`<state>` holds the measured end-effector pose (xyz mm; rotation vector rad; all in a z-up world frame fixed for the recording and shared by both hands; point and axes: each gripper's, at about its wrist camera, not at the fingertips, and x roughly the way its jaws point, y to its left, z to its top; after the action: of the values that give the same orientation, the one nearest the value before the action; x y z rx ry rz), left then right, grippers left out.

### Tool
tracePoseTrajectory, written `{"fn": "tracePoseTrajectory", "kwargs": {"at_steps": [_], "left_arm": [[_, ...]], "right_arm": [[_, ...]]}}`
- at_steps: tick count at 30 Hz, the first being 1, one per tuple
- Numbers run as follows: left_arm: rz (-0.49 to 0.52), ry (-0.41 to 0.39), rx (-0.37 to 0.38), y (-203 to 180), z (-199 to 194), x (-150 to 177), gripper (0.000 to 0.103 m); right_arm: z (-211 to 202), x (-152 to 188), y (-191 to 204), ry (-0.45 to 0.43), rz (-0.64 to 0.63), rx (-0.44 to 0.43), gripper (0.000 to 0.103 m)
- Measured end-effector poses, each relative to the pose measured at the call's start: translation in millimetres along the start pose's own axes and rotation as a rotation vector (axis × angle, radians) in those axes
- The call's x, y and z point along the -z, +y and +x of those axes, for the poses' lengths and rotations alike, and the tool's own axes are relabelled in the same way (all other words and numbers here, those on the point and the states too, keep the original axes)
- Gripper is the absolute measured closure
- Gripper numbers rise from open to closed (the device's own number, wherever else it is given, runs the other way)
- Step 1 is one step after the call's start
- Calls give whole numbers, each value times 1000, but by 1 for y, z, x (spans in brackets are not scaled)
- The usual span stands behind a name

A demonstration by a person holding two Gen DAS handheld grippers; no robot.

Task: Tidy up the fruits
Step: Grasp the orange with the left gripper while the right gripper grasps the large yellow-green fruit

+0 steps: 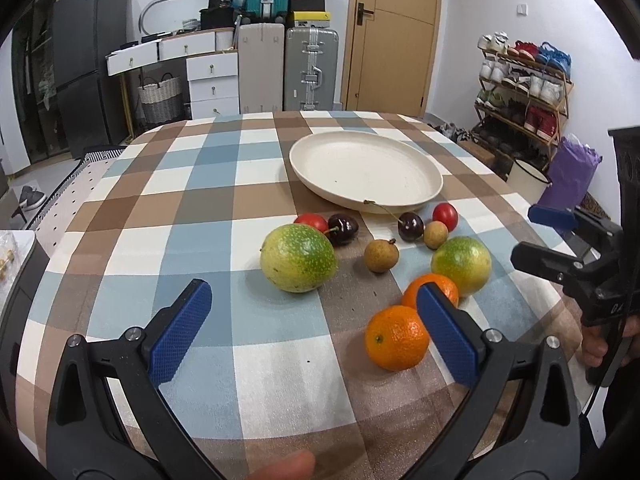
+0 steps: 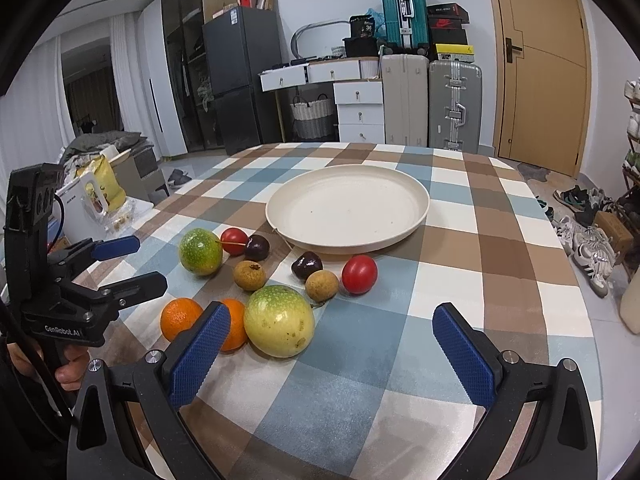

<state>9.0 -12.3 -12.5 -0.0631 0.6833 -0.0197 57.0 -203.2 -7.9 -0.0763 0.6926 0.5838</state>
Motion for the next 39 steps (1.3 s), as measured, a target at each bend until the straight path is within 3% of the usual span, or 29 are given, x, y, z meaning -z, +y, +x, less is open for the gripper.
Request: {"fn": "tracePoseTrajectory", "kwargs": {"at_steps": [10,16,23,33,39], "left_arm": [[57,86,88,-14,13,3,1],[70,145,88,-19,25,7,6],[42,198,138,-15,38,8,19],[30,230,199,-19,44,8,31],[13,234,278,-19,41,7,49]], "right_arm": [[24,-3,4,118,4,-25,0],[33,-3,6,146,-1,-31,1],[46,-4,8,178,-13,-38,4],[58,-6,5,203,16,-104,21],[62,-7,1,219,38,-145,31]]}}
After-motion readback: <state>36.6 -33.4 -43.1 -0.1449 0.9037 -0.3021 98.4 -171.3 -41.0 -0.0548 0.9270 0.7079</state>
